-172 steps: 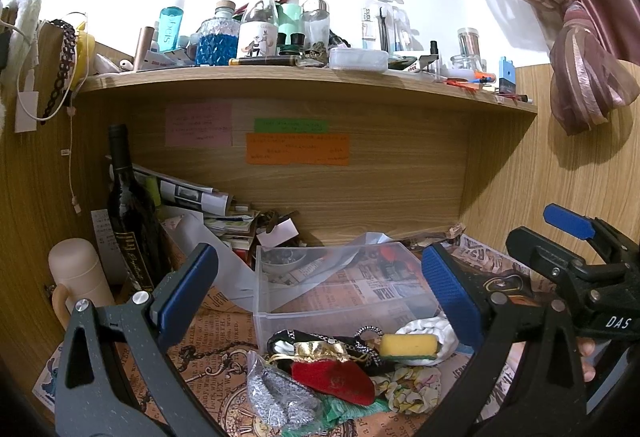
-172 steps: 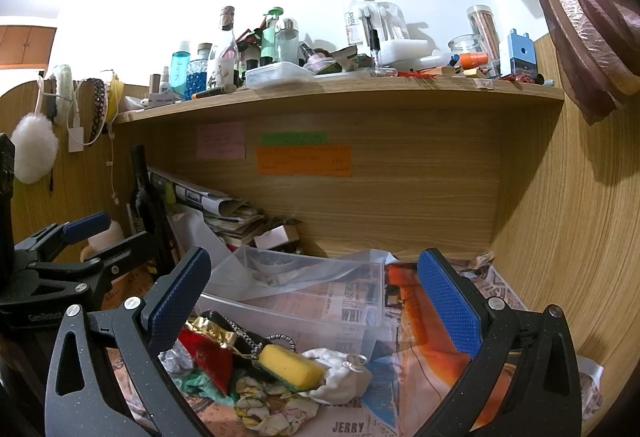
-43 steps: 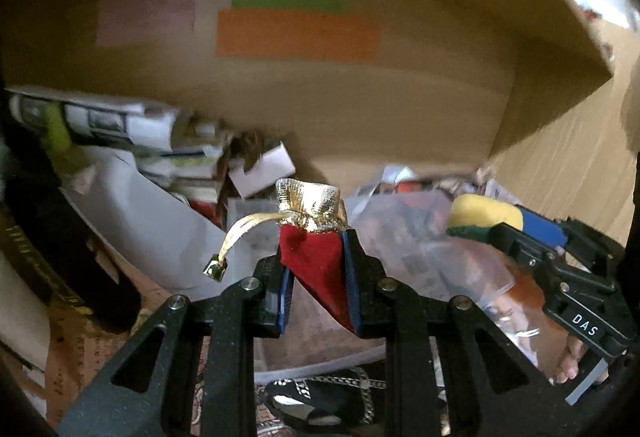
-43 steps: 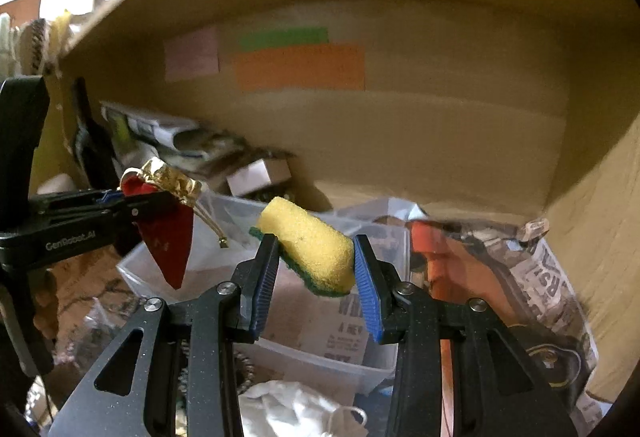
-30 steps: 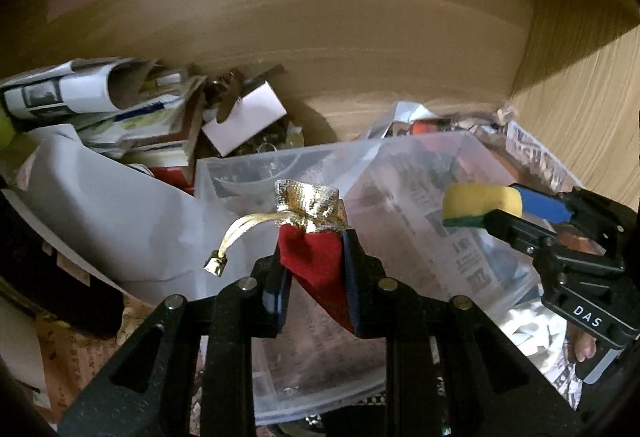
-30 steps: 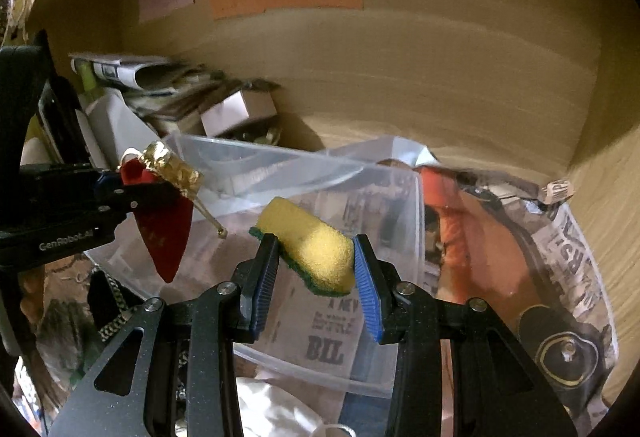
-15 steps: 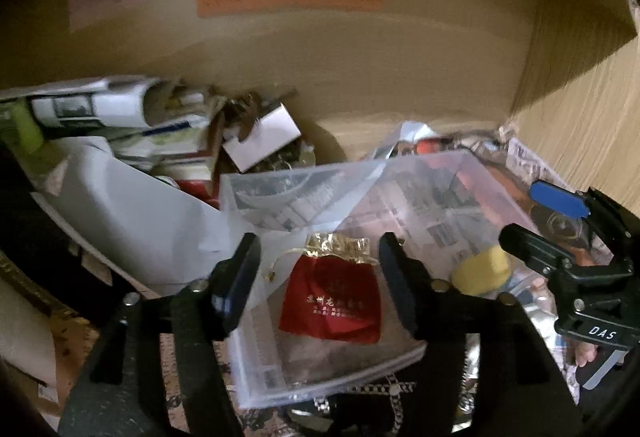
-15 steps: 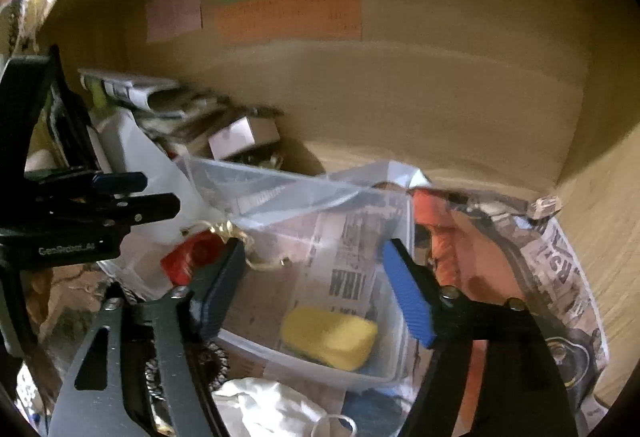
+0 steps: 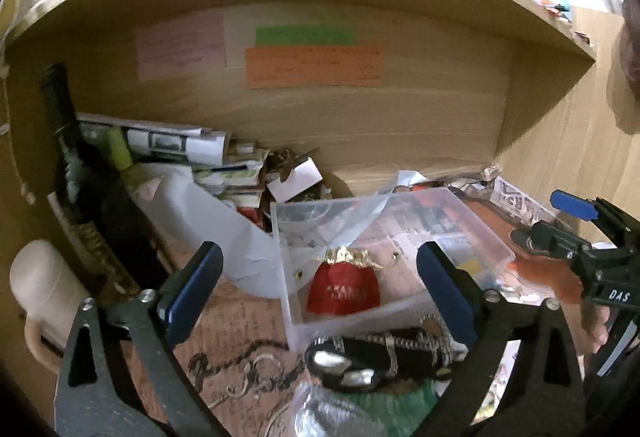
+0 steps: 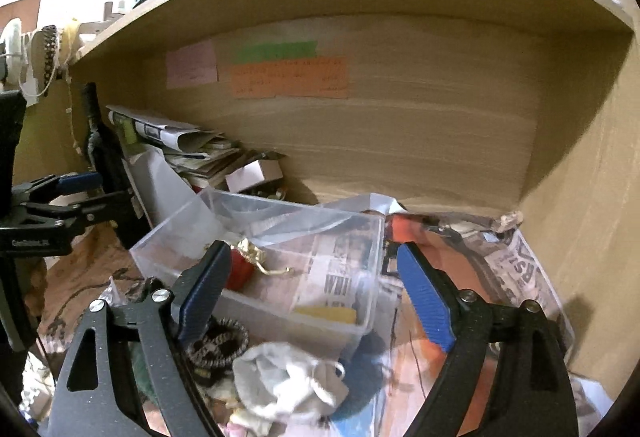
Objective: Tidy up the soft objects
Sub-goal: 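Grasp the white cloth bag with the right gripper while the left grasps the silver mesh bag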
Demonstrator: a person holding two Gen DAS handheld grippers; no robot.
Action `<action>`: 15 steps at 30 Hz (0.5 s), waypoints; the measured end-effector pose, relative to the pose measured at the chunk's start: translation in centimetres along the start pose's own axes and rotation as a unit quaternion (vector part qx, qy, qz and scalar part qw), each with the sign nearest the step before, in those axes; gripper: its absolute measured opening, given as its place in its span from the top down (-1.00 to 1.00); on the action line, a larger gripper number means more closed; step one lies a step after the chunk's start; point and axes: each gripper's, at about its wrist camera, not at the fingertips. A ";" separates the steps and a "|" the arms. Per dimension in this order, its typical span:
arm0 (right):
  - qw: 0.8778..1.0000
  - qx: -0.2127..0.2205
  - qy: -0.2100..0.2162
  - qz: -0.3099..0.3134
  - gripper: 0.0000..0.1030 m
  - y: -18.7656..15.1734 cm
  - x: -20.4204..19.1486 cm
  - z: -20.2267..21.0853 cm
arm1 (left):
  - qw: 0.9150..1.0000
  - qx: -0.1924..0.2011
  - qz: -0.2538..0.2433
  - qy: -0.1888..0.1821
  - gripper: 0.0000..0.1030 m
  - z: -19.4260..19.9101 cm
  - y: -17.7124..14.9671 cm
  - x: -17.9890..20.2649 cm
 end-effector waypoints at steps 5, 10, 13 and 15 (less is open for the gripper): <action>1.000 -0.013 -0.006 -0.007 -0.61 -1.6 0.4 0.9 | 1.000 -0.018 0.005 -0.007 -0.92 0.9 -2.4 -0.1; 0.999 -0.042 -0.015 -0.014 -0.61 -3.7 0.9 0.9 | 0.999 -0.049 0.015 -0.011 -0.92 0.7 -5.0 0.0; 0.997 -0.068 -0.019 -0.023 -0.61 -5.1 1.3 0.3 | 0.997 -0.070 0.021 -0.016 -0.92 0.3 -6.6 0.2; 0.996 -0.082 -0.021 -0.028 -0.61 -5.9 1.6 0.0 | 0.996 -0.080 0.025 -0.018 -0.92 0.0 -7.5 0.2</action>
Point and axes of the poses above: each gripper's, at about its wrist camera, not at the fingertips, and z roughly against the way its jaws point, x to its right, y to its top, and after that the axes turned 8 degrees about -z, right-handed
